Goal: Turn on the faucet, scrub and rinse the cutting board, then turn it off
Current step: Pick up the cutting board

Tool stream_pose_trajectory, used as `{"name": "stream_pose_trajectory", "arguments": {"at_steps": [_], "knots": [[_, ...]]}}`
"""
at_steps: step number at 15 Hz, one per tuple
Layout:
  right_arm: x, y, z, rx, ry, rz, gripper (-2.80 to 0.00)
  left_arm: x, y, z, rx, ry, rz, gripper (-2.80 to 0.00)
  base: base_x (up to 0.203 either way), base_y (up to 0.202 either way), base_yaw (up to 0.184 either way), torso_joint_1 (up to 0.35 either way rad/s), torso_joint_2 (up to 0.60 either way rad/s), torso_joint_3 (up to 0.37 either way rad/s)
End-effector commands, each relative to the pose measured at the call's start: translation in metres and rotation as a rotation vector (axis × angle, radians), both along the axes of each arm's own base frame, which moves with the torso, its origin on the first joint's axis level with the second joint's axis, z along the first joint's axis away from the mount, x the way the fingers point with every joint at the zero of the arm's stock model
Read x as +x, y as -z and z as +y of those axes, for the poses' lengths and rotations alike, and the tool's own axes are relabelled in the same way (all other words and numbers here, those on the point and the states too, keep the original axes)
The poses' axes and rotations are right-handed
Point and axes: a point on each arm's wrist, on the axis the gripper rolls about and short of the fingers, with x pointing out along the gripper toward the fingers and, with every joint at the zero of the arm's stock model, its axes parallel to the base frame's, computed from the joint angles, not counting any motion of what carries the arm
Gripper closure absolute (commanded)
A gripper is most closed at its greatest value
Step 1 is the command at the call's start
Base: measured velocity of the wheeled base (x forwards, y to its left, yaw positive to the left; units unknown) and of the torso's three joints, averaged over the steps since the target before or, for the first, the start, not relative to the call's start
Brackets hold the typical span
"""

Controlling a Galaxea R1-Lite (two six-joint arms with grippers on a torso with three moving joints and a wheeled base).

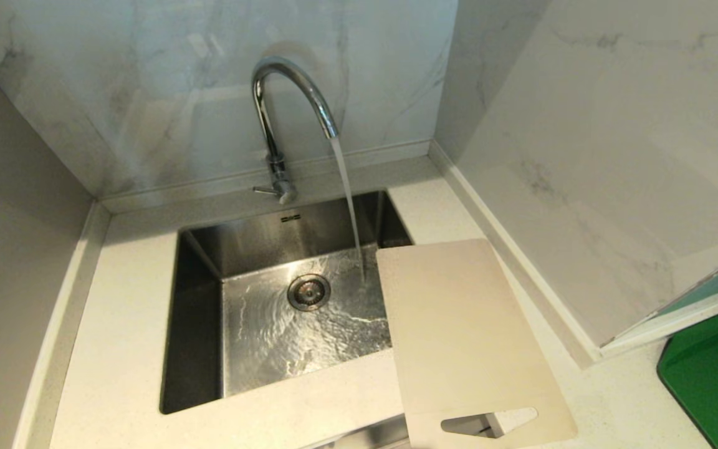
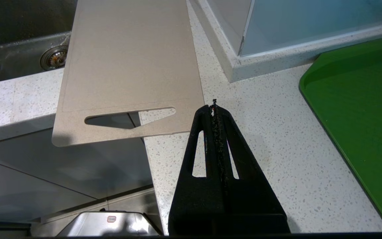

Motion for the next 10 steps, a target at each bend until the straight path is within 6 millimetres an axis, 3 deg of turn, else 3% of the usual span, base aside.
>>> {"name": "stream_pose_trajectory", "arguments": {"at_steps": [1,6,10], "knots": [[0.000,0.000,0.000,0.000,-0.001,0.001,0.00,-0.003,0.015,0.000,0.006,0.022,-0.002,0.00,0.000,0.000,0.000,0.000,0.00,0.000],[0.000,0.000,0.000,0.001,-0.001,0.001,0.00,-0.016,0.052,0.001,0.047,0.052,-0.073,0.00,0.000,0.000,0.000,0.000,0.00,0.000],[0.000,0.000,0.000,0.000,-0.001,0.001,0.00,-0.011,0.072,0.004,0.099,-0.075,-0.069,0.00,0.000,0.000,0.000,0.000,0.00,0.000]]}}
